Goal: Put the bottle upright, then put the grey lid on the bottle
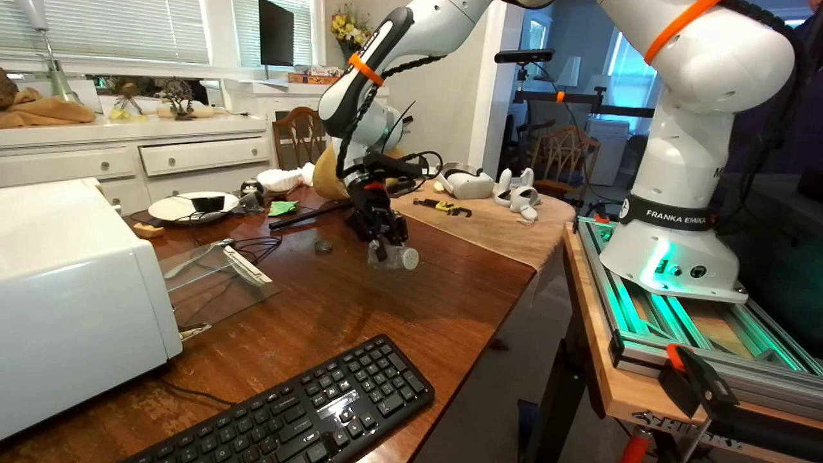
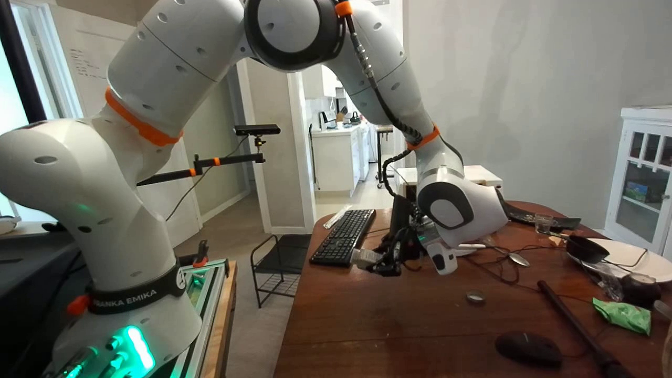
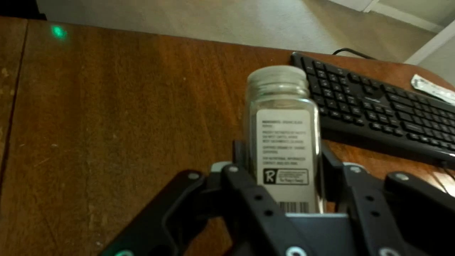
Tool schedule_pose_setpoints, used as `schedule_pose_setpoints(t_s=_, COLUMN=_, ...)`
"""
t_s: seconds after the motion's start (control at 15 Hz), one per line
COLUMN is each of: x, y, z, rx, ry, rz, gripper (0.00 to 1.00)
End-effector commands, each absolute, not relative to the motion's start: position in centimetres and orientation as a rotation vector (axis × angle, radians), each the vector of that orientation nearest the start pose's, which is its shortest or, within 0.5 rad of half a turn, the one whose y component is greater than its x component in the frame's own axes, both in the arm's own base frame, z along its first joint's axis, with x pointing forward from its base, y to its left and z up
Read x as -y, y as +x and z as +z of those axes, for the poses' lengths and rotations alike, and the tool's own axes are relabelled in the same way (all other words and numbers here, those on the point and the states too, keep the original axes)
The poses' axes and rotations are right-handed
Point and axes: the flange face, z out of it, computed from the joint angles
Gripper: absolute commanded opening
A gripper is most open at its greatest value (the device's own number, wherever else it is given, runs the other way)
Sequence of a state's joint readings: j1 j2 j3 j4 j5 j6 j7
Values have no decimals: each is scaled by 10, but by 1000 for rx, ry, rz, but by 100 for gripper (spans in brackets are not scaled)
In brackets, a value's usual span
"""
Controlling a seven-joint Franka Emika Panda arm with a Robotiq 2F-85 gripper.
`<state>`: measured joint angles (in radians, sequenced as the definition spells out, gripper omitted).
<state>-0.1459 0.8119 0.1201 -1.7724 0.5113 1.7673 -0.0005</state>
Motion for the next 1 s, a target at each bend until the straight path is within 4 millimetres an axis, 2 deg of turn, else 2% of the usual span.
schedule_pose_setpoints(t_s=0.0, x=2, y=577, z=78, rx=-548, ry=-2193, rz=1108, gripper=24)
schedule_pose_setpoints(t_s=0.33, x=29, y=586, z=50, rx=-742, ry=-1989, rz=1221, gripper=24)
schedule_pose_setpoints(t_s=0.53, x=38, y=597, z=34, rx=-873, ry=-1943, rz=1172, gripper=24)
schedule_pose_setpoints(t_s=0.93, x=33, y=603, z=20, rx=-913, ry=-1788, rz=1251, gripper=24)
